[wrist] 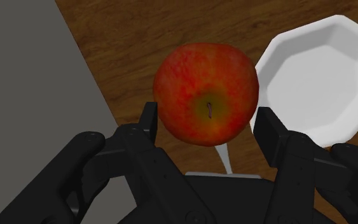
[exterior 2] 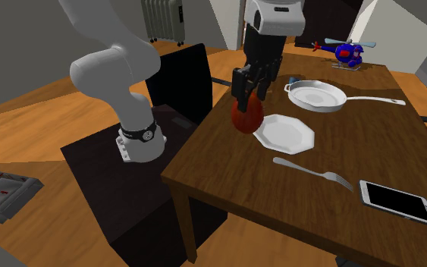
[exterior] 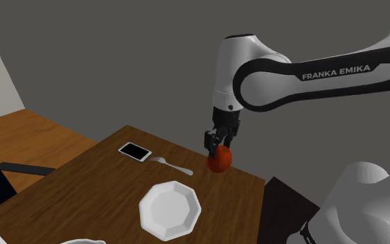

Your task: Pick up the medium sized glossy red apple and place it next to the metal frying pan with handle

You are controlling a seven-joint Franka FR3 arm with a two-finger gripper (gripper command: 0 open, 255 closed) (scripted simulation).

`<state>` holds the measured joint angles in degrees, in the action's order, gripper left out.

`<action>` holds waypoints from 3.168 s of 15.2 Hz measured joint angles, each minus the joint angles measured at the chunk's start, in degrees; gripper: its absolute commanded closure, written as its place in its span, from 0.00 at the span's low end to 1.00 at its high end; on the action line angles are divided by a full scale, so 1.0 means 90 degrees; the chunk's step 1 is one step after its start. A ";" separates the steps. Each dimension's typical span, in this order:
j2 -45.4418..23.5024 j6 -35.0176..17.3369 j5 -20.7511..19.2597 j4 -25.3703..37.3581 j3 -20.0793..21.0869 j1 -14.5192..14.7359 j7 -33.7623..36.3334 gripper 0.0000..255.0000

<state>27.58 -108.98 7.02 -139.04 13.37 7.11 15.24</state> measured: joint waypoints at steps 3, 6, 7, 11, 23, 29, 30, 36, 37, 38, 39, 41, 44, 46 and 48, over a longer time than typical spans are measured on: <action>0.0050 0.0280 -0.0014 0.0232 -0.0024 -0.0005 0.0006 1.00; 0.0095 0.0560 -0.0029 0.0466 -0.0052 -0.0012 0.0005 1.00; 0.0120 0.0653 -0.0030 0.0534 -0.0058 -0.0011 0.0008 1.00; 0.0143 0.0984 -0.0052 0.0840 -0.0092 -0.0024 0.0006 1.00; -0.2253 0.0967 -0.0407 0.3214 0.0688 0.0084 0.1121 1.00; -0.3913 0.1346 -0.0975 0.5158 0.0994 0.0363 0.1817 1.00; -0.4236 0.1429 -0.1097 0.5544 0.1018 0.0439 0.1915 1.00; -0.5744 0.1948 -0.1639 0.7469 0.1058 0.0975 0.2348 1.00; -0.5773 0.1886 -0.1650 0.7435 0.1057 0.0986 0.2365 1.00; -0.5795 0.1821 -0.1658 0.7392 0.1054 0.0990 0.2373 1.00; -0.5777 0.1729 -0.1652 0.7281 0.1055 0.0978 0.2379 1.00; -0.5779 0.1552 -0.1654 0.7104 0.1049 0.0961 0.2380 1.00; -0.5768 0.1297 -0.1653 0.6838 0.1045 0.0937 0.2391 1.00; -0.5751 0.1124 -0.1651 0.6645 0.1043 0.0919 0.2396 1.00; -0.5760 0.0952 -0.1656 0.6482 0.1032 0.0894 0.2385 1.00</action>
<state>-24.26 -100.41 -7.89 -80.70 22.66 15.15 36.70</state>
